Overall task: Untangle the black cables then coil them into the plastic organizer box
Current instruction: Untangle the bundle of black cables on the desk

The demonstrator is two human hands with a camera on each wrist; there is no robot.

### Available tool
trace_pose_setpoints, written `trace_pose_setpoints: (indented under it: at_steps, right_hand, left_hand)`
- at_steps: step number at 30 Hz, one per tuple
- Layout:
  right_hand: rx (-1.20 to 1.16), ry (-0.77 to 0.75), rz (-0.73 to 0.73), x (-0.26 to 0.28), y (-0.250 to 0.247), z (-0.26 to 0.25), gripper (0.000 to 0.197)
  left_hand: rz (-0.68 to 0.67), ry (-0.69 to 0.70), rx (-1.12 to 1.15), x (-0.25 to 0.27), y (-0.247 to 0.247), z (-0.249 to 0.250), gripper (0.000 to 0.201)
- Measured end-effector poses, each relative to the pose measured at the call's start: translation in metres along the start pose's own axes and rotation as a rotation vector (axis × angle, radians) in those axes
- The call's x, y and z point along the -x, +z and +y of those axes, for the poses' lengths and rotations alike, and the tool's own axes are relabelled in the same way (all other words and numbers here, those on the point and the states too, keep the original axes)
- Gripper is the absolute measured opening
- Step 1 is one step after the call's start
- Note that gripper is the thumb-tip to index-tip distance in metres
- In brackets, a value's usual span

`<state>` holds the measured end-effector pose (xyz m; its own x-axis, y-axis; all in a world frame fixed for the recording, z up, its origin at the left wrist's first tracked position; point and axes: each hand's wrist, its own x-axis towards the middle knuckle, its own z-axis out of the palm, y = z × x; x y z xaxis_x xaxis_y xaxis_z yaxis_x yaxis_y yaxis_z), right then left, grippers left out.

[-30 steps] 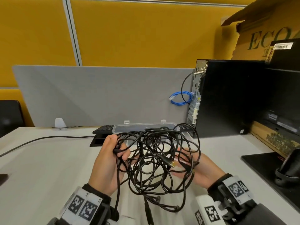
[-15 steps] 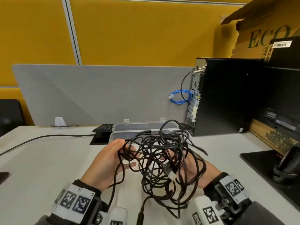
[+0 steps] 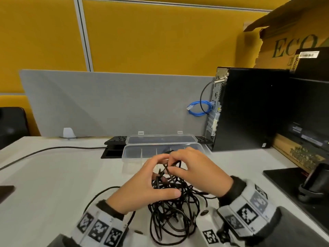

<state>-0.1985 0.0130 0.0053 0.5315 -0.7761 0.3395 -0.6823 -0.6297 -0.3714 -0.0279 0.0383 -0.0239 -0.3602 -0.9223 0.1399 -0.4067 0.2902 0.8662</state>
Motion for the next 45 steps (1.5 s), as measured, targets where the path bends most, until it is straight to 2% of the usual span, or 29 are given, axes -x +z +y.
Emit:
trace_pose_setpoints:
  at_steps: [3,5,7,11,12,13,15,16,17,19,21,22,23,24,26,27,29,31,33,36,38,41,43,45]
  right_hand:
    - [-0.277,0.052,-0.132,-0.009,-0.008,0.006,0.008]
    - [-0.429,0.108,-0.154,-0.012,-0.015,0.012,0.011]
    - [-0.455,0.105,-0.06,-0.013,-0.026,0.017,0.013]
    - [-0.274,0.002,0.434,-0.014,-0.05,0.026,0.028]
    - [-0.286,0.015,0.506,-0.014,-0.051,0.03,0.032]
    - [-0.366,0.052,0.517,-0.014,-0.049,0.033,0.033]
    - [-0.535,0.172,0.399,-0.015,-0.042,0.038,0.019]
    - [-0.511,0.21,0.346,-0.014,-0.039,0.041,0.012]
    - [-0.411,0.221,0.341,-0.012,-0.038,0.045,0.019]
    - [-0.133,0.187,0.462,-0.009,-0.047,0.056,0.034]
    - [0.14,0.191,0.578,-0.003,-0.061,0.066,0.034]
    - [0.269,0.216,0.538,-0.001,-0.066,0.072,0.032]
    - [0.327,0.259,0.405,-0.001,-0.068,0.075,0.031]
    - [0.285,0.324,0.207,0.0,-0.067,0.076,0.029]
    - [-0.004,0.423,-0.217,0.001,-0.054,0.069,0.024]
    - [-0.135,0.444,-0.369,0.002,-0.044,0.063,0.024]
    - [-0.272,0.444,-0.542,0.001,-0.02,0.054,0.029]
    - [-0.347,0.431,-0.55,-0.002,0.004,0.048,0.021]
    - [-0.313,0.344,-0.483,-0.005,0.019,0.043,0.01]
    - [-0.144,0.146,-0.315,-0.009,0.013,0.041,0.024]
    - [-0.186,0.142,-0.026,-0.012,-0.005,0.045,0.026]
    - [-0.354,0.225,0.571,-0.01,-0.034,0.062,0.026]
    - [-0.438,0.28,0.807,-0.004,-0.044,0.077,0.026]
    - [-0.465,0.378,0.88,0.003,-0.046,0.093,0.027]
  left_hand:
    - [0.063,-0.016,-0.141,-0.004,0.003,-0.008,0.078]
    - [0.034,-0.04,-0.133,-0.005,0.0,-0.013,0.067]
    - [0.006,-0.049,-0.119,-0.006,-0.004,-0.022,0.05]
    - [0.1,-0.046,-0.106,-0.01,-0.013,-0.031,0.026]
    - [0.14,-0.037,-0.075,-0.01,-0.015,-0.031,0.022]
    - [0.179,-0.033,-0.04,-0.011,-0.017,-0.03,0.021]
    - [0.249,-0.04,0.024,-0.012,-0.022,-0.032,0.019]
    - [0.282,-0.052,0.051,-0.012,-0.024,-0.034,0.018]
    - [0.318,-0.062,0.089,-0.013,-0.028,-0.037,0.017]
    - [0.404,-0.077,0.2,-0.013,-0.037,-0.042,0.015]
    - [0.468,-0.068,0.245,-0.013,-0.045,-0.042,0.014]
    - [0.478,-0.055,0.247,-0.012,-0.046,-0.043,0.013]
    - [0.473,-0.041,0.236,-0.013,-0.044,-0.042,0.012]
    - [0.462,-0.024,0.211,-0.013,-0.042,-0.042,0.012]
    - [0.45,0.026,0.13,-0.013,-0.035,-0.042,0.012]
    - [0.448,0.057,0.093,-0.013,-0.033,-0.042,0.011]
    - [0.456,0.119,0.048,-0.014,-0.032,-0.042,0.011]
    - [0.476,0.17,0.003,-0.012,-0.031,-0.039,0.014]
    - [0.479,0.188,-0.013,-0.011,-0.031,-0.037,0.014]
    - [0.47,0.179,0.008,-0.012,-0.034,-0.041,0.015]
    - [0.471,0.159,0.034,-0.012,-0.038,-0.045,0.012]
    - [0.511,0.123,0.127,-0.011,-0.044,-0.05,0.007]
    - [0.535,0.107,0.181,-0.011,-0.047,-0.051,0.009]
    - [0.53,0.111,0.199,-0.012,-0.046,-0.05,0.008]
